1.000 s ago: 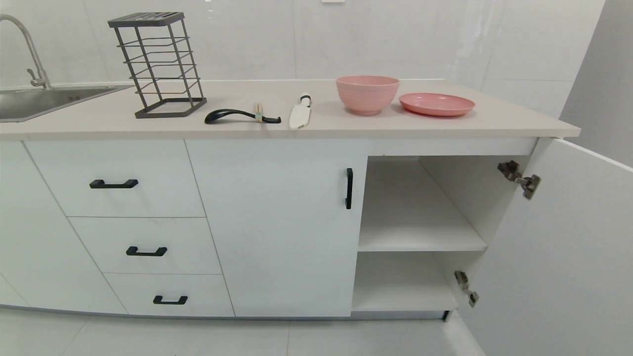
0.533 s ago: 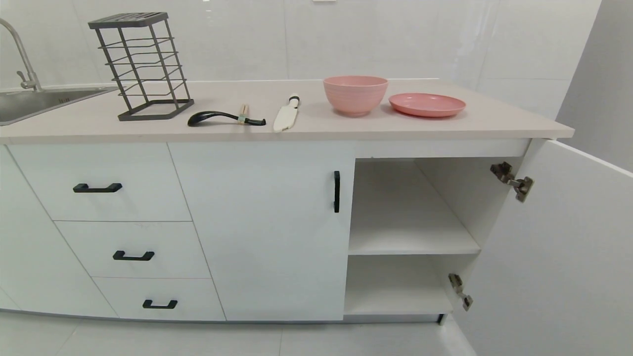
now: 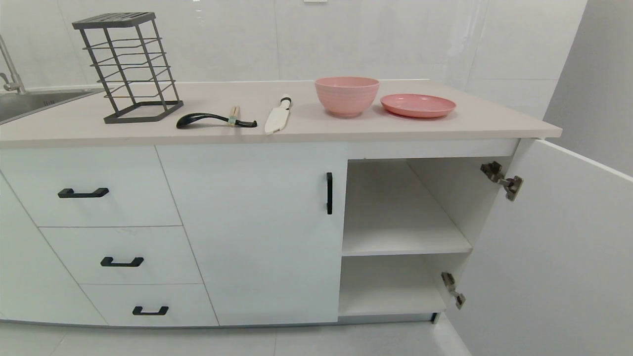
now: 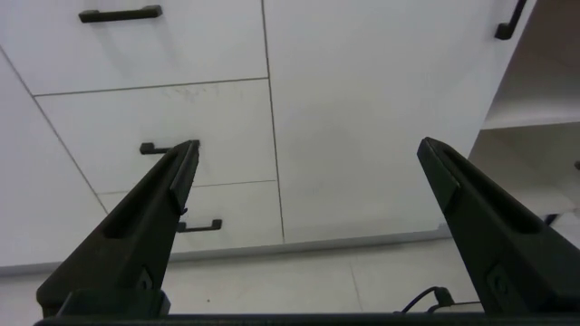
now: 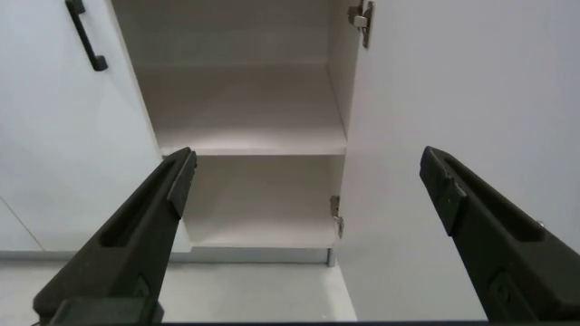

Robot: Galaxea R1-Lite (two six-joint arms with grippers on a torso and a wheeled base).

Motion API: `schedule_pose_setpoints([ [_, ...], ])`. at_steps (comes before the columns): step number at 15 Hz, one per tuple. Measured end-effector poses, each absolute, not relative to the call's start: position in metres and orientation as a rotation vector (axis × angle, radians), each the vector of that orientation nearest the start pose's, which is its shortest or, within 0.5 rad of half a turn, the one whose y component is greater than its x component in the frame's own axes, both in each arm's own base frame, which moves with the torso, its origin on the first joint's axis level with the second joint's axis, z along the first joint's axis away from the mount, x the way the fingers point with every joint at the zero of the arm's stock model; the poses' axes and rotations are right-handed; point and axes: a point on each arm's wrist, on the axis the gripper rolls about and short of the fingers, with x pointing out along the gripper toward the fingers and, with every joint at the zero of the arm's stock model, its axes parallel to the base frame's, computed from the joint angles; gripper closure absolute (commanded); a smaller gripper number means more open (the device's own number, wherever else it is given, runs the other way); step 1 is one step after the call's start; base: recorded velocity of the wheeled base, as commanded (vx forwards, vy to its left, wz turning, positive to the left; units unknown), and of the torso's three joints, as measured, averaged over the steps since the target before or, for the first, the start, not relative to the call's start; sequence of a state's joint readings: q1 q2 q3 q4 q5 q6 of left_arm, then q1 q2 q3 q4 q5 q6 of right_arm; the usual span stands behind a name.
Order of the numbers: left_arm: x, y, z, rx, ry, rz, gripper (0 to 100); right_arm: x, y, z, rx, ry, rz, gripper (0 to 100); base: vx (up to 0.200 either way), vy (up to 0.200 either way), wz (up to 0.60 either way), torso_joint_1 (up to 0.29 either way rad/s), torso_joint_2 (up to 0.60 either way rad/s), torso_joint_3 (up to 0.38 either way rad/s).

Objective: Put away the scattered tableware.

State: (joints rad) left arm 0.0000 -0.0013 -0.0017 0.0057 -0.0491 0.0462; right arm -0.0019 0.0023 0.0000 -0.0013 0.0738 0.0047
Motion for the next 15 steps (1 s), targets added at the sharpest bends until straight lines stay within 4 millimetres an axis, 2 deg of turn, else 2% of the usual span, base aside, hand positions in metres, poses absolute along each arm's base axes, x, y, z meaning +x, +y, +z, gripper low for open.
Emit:
schedule_pose_setpoints([
  [4,-0.0231,-0.0011,0.0753,0.046,0.002,-0.048,0,-0.0227,0.0017,0.0756,0.005,0.002,0.072,0,0.000,0.000,0.00,0.000,0.00,0.000],
  [10,-0.0231,-0.0011,0.0753,0.046,0.002,-0.048,0,-0.0227,0.0017,0.0756,0.005,0.001,0.072,0,0.200,0.000,0.00,0.002,0.01,0.003],
  [15,-0.0231,-0.0011,0.0753,0.046,0.002,-0.049,0,-0.0227,0.0017,0.0757,0.005,0.000,0.071,0,0.000,0.000,0.00,0.000,0.00,0.000],
])
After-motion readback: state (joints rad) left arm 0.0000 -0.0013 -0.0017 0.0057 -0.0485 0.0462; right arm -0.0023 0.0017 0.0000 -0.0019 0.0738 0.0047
